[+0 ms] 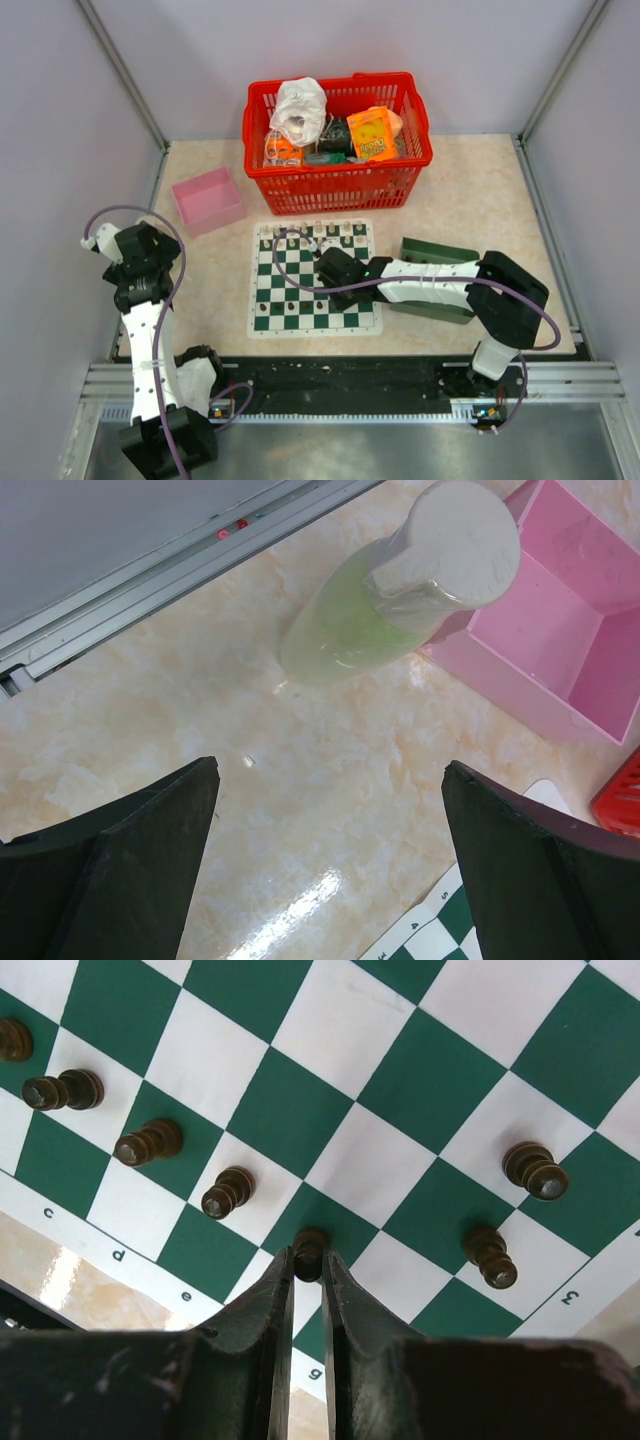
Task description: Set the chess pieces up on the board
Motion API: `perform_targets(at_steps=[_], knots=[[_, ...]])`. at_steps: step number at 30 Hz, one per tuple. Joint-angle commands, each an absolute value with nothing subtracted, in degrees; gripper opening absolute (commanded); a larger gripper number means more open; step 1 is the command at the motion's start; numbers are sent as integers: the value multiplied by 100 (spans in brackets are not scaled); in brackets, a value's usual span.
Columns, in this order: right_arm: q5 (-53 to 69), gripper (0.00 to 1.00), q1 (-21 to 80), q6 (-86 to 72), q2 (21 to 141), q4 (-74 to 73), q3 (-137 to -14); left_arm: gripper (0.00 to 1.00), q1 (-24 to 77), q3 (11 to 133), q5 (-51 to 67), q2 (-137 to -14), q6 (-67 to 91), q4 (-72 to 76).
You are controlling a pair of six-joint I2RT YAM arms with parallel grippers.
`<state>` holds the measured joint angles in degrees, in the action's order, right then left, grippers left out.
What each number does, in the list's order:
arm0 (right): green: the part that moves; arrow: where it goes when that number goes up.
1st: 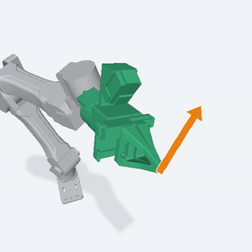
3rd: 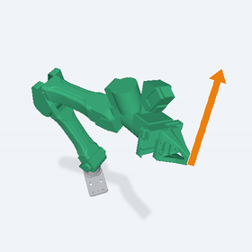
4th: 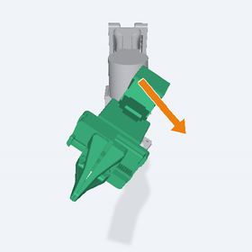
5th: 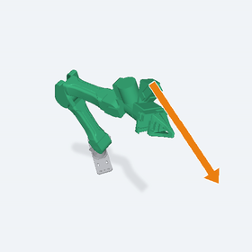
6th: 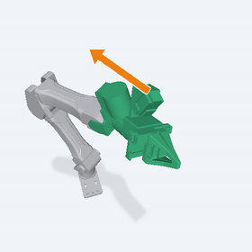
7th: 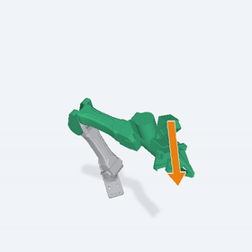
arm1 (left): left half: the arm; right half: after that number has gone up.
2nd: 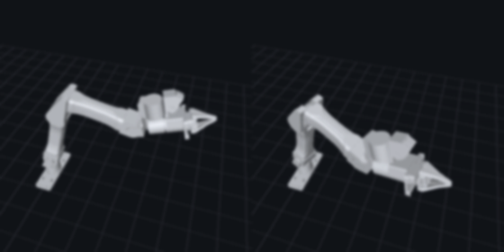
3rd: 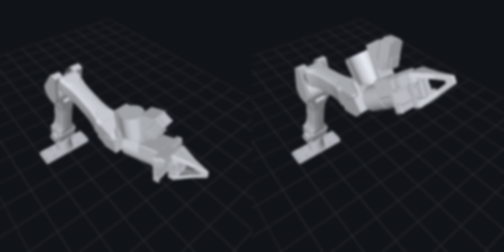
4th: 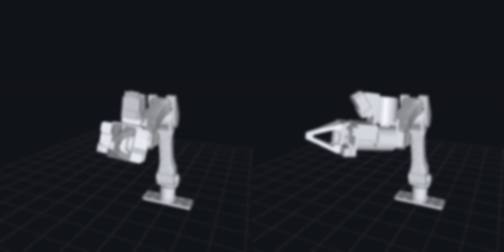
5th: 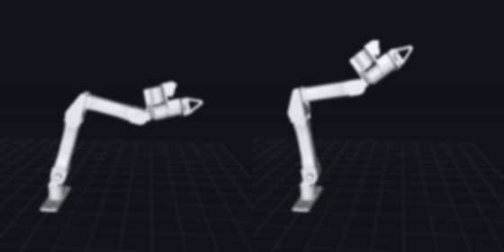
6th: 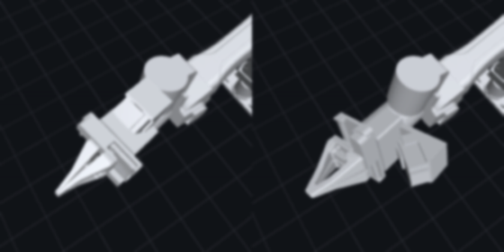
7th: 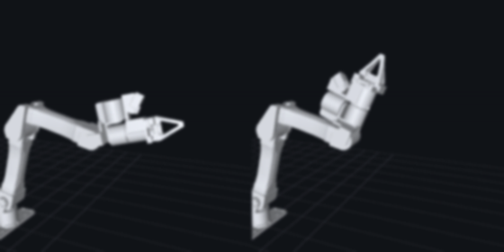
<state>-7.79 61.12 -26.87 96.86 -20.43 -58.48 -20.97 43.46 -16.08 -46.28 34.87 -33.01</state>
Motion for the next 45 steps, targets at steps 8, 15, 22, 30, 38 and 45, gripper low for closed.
perform_targets(at_steps=[8, 15, 22, 30, 38, 45], knots=[[-861, 19, 6223, -2707, 9598, -1749, -5801, 99, -2136, 4298, -1635, -4623, 3533, -3050], [-949, 32, 6223, -2663, 9422, -1845, -5924, 99, -2136, 4280, -1626, -4614, 3516, -3041], [-1318, 39, 6179, -2628, 8957, -2100, -5959, 99, -2136, 4280, -1626, -4614, 3498, -3059], [-1468, 39, 5599, -2680, 8701, -2197, -5696, 99, -2136, 4280, -1608, -4605, 3507, -3059], [-1301, 39, 5309, -2786, 8886, -2268, -5414, 99, -2136, 4289, -1617, -4605, 3507, -3067], [-1169, 37, 5265, -2742, 9070, -2101, -5396, 99, -2127, 4272, -1591, -4606, 3516, -3059]])
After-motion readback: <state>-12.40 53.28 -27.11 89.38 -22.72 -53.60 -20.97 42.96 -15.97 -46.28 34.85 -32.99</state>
